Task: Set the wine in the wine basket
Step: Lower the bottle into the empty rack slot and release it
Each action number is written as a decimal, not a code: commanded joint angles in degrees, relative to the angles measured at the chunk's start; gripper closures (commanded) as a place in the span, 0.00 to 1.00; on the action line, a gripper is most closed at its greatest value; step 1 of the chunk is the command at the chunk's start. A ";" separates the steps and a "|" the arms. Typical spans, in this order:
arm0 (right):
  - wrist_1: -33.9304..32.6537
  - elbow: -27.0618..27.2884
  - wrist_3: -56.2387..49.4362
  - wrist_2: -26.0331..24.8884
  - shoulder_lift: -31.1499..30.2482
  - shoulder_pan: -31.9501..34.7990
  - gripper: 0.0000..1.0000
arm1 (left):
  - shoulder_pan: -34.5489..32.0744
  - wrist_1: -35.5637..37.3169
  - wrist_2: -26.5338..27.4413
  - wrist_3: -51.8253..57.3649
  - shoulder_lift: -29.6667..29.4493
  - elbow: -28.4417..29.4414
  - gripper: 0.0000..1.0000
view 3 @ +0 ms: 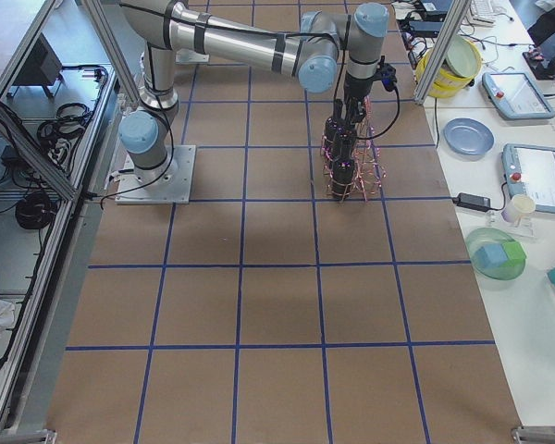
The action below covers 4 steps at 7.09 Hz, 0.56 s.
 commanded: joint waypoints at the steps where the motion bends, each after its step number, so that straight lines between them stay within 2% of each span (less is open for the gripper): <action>1: -0.15 0.57 0.03 -0.08 0.22 -0.02 0.67 | 0.00 0.00 0.00 0.00 0.00 0.00 0.00; 3: -0.15 0.57 0.03 -0.09 0.05 -0.02 0.46 | 0.00 -0.09 0.00 0.00 0.00 0.00 0.00; 4: -1.63 0.57 0.21 -0.09 -0.39 -0.02 0.12 | 0.00 0.00 0.00 0.00 0.00 0.00 0.00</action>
